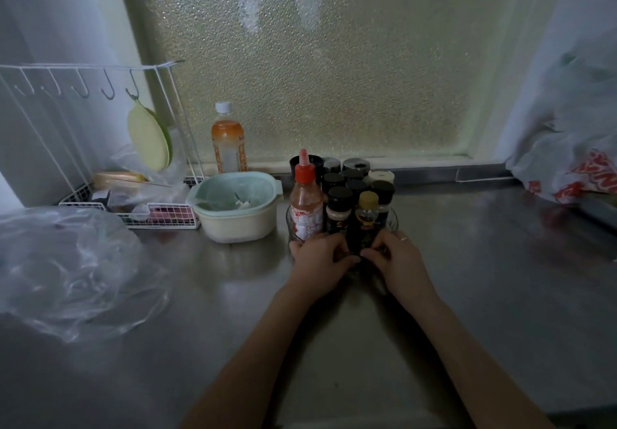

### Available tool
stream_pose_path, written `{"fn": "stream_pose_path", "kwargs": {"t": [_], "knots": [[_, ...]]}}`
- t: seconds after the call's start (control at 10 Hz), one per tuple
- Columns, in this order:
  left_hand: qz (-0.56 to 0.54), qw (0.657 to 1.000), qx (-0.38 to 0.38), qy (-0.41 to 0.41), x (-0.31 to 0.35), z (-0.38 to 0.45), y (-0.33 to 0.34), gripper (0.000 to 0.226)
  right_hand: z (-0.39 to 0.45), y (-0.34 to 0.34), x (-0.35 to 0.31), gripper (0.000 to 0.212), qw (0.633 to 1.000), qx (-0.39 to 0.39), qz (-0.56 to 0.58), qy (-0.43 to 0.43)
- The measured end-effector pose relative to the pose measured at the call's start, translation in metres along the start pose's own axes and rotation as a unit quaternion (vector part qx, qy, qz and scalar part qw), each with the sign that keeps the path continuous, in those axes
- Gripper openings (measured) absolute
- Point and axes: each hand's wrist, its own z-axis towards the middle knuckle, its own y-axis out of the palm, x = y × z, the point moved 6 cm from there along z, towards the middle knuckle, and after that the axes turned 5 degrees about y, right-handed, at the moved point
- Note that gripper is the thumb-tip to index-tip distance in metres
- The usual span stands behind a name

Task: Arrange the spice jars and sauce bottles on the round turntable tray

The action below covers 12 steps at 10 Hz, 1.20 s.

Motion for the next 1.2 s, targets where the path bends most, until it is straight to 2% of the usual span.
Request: {"fn": "stream_pose_path", "kwargs": {"t": [0.4,0.6,0.8,1.1,1.2], "knots": [[0.034,0.996,0.079,-0.030,-0.040,0.054,0.010,0.021,0.085,0.037,0.012,0.018,0.998,-0.050,0.022,0.001],[0.030,0.997,0.073,-0.013,-0.046,0.054,0.004,0.024,0.074,0.044,0.008,0.019,0.999,0.003,0.052,-0.009],[0.022,0.996,0.078,-0.028,-0.058,0.054,-0.003,0.033,0.067,0.054,0.002,0.023,0.999,0.018,0.039,-0.018],[0.060,0.993,0.100,0.004,-0.051,0.048,-0.004,0.029,0.067,0.051,0.003,0.021,0.999,0.027,0.030,-0.035],[0.026,0.981,0.173,0.087,-0.031,0.045,-0.019,0.027,0.068,0.036,0.002,0.017,0.997,0.060,0.035,-0.024]]}}
